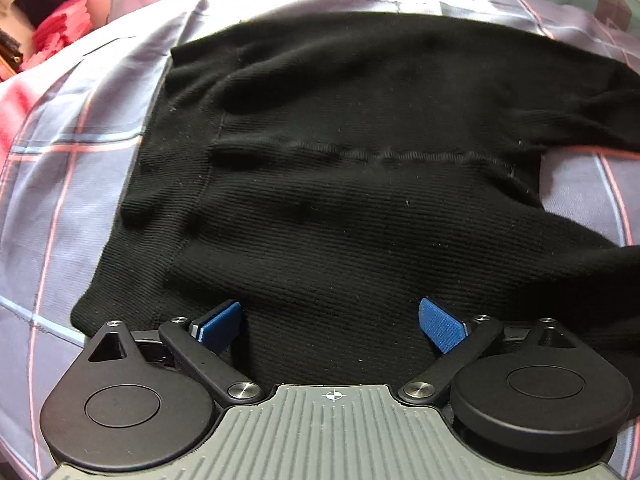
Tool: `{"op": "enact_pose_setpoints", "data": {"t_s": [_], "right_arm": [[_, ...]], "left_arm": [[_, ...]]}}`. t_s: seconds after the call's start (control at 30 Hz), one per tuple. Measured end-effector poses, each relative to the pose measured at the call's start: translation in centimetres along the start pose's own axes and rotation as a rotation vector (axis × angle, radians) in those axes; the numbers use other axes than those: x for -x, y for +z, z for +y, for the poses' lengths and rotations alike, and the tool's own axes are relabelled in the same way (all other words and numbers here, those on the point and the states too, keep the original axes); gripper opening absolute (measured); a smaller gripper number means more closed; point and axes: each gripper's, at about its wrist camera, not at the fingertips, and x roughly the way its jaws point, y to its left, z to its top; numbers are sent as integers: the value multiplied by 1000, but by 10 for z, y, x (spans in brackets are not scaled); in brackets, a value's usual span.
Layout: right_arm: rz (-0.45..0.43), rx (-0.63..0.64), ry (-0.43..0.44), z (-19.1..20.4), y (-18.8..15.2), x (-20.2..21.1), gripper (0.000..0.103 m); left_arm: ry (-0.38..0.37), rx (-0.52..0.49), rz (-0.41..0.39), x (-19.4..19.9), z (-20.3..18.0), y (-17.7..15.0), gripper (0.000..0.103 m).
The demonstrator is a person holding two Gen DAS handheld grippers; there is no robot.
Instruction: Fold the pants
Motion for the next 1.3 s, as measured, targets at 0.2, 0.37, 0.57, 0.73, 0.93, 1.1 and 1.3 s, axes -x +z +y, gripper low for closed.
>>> {"op": "enact_pose_setpoints", "data": {"t_s": [0.2, 0.37, 0.57, 0.73, 0.93, 1.1, 1.3], "right_arm": [[52, 43, -20, -1, -23, 24, 13], [-13, -89, -22, -18, -18, 44, 22], [-118, -301, -270, -73, -49, 63, 54], [-83, -455, -344, -117, -82, 84, 50], [-171, -497, -366, -155, -84, 93, 66], [-145, -725, -497, -210, -103, 105, 34], [-165, -593, -425, -174, -87, 98, 64]], "left_arm": [[-18, 14, 5, 6, 24, -20, 103], [-19, 35, 31, 8, 26, -17, 103], [-101, 0, -9, 17, 4, -4, 103], [-37, -73, 14, 3, -10, -2, 103], [-25, -48, 45, 0, -7, 4, 103], [-8, -67, 53, -2, -10, 8, 103], [-3, -74, 51, -1, -12, 8, 103]]}}
